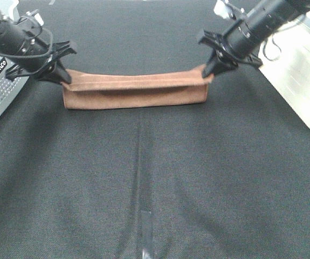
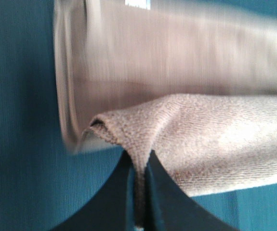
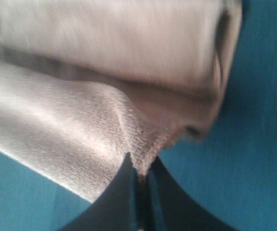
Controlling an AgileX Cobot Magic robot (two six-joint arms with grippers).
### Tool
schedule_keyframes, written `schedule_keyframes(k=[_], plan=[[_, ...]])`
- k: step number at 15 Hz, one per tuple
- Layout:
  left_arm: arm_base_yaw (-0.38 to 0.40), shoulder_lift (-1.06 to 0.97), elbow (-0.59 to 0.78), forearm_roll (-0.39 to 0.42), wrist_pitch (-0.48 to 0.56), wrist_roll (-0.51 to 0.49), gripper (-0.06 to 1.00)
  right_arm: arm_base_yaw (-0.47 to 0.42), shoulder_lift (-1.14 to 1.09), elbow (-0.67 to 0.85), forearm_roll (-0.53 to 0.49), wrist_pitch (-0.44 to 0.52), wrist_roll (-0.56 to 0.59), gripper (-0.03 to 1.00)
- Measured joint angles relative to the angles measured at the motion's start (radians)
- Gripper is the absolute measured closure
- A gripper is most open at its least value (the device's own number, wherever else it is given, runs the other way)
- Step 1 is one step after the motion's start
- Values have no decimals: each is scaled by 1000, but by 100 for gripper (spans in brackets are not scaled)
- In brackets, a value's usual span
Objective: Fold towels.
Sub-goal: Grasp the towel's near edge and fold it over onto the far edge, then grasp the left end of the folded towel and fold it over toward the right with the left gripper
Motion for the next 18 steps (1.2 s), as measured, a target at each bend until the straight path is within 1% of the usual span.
schedule_keyframes(k=[2, 5, 6, 8, 9, 10, 11, 12, 13, 14, 15, 16, 17, 18], plan=[[0, 61, -82, 1, 1, -16, 93, 0, 95, -144, -13, 35, 13, 97], [0, 129, -147, 8, -67, -19, 93, 0, 214, -292, -32, 45, 34, 97], [0, 149, -150, 8, -93, -21, 93, 0, 244, -317, -34, 44, 34, 97], [0, 174, -152, 8, -116, -22, 93, 0, 272, -321, -40, 29, 37, 97], [0, 188, -152, 8, -123, -23, 91, 0, 272, -321, -41, 18, 38, 97], [0, 192, -152, 8, -125, -28, 86, 0, 272, -322, -41, 11, 38, 97], [0, 194, -152, 9, -129, -30, 77, 0, 272, -325, -41, 11, 38, 93], [0, 194, -152, 9, -137, -33, 62, 0, 272, -325, -41, 12, 38, 84], [0, 194, -155, 9, -145, -33, 48, 0, 272, -328, -40, 16, 38, 70], [0, 194, -155, 9, -145, -33, 48, 0, 272, -328, -40, 16, 38, 70], [0, 194, -156, 10, -146, -33, 35, 0, 272, -330, -39, 29, 43, 51], [0, 192, -156, 10, -146, -33, 25, 0, 272, -333, -39, 48, 57, 34], [0, 189, -156, 16, -144, -33, 21, 0, 272, -345, -41, 70, 59, 22], [3, 186, -157, 22, -140, -33, 19, 0, 272, -375, -45, 115, 60, 17]])
